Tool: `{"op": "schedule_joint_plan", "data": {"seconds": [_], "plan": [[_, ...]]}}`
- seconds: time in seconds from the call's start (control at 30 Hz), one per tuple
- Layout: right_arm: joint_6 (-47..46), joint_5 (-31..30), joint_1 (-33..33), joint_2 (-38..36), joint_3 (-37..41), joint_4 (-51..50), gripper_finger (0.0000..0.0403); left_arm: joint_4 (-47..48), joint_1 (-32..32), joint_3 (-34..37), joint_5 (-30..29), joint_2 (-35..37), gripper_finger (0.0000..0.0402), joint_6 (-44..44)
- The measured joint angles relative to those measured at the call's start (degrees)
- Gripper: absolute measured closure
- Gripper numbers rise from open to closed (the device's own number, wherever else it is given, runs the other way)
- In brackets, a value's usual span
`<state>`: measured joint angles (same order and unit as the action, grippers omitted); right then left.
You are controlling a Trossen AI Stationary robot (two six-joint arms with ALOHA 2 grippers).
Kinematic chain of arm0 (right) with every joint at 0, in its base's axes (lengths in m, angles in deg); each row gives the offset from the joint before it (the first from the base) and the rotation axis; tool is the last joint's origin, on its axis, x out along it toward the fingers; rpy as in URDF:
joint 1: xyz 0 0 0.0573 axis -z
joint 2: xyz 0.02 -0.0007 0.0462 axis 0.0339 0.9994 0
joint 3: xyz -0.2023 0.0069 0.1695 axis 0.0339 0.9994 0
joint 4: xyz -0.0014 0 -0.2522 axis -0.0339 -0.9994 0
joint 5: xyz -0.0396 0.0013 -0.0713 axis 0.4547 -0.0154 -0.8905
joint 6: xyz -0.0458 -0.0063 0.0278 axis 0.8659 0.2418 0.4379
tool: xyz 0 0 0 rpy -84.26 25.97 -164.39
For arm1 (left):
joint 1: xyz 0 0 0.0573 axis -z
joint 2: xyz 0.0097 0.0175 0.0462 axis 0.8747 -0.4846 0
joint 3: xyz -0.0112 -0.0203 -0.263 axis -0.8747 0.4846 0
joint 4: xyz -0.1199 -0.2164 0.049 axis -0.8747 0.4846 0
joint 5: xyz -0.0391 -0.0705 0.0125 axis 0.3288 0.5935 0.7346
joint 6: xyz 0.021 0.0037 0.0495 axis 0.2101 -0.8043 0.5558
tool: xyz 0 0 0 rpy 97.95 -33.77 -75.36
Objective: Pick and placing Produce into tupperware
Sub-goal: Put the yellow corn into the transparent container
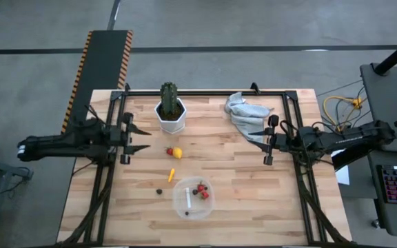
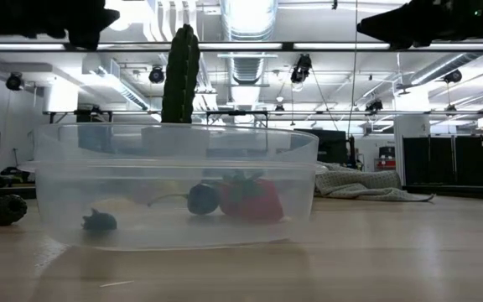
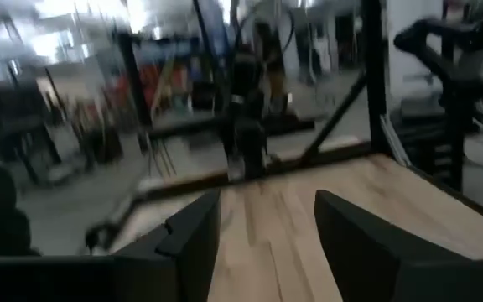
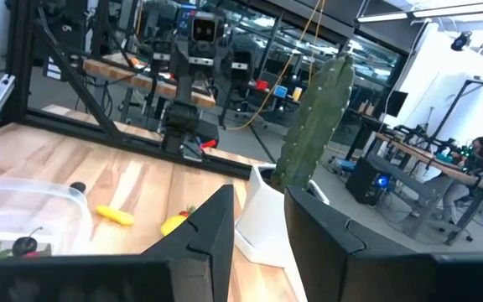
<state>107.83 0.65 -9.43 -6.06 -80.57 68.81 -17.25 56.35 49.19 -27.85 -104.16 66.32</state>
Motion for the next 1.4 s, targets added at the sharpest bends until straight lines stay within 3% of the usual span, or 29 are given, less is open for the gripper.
{"op": "schedule_joint_plan", "data": {"seconds": [0.17,0.3,0.6,0.73,0.93,1.17,1.4], "plan": [[-0.1,0.0,0.0,0.0,0.0,0.0,0.0303,20.5,1.0,-11.0,-3.9,-3.3,0.0231,-4.0],[-0.3,0.0,0.0,0.0,0.1,0.0,0.0303,30.9,2.3,-13.7,-5.9,-7.7,0.0245,-11.4],[-0.4,-0.1,0.0,0.0,0.2,0.0,0.0303,33.3,8.2,-13.4,-0.2,-20.5,0.0254,-21.3],[-0.3,-0.1,0.0,0.0,0.2,0.0,0.0303,31.5,8.5,-13.2,0.1,-26.9,0.0254,-20.8],[0.0,-0.1,0.0,0.0,0.3,0.0,0.0303,18.8,8.4,-13.4,-1.8,-34.7,0.0254,-17.7],[0.2,-0.5,0.0,0.0,0.2,0.1,0.0303,20.7,8.4,-14.3,-1.5,-38.7,0.0254,-16.5],[1.0,-2.1,0.0,0.0,0.2,0.1,0.0303,22.7,8.4,-14.3,-1.4,-40.5,0.0254,-33.2]]}}
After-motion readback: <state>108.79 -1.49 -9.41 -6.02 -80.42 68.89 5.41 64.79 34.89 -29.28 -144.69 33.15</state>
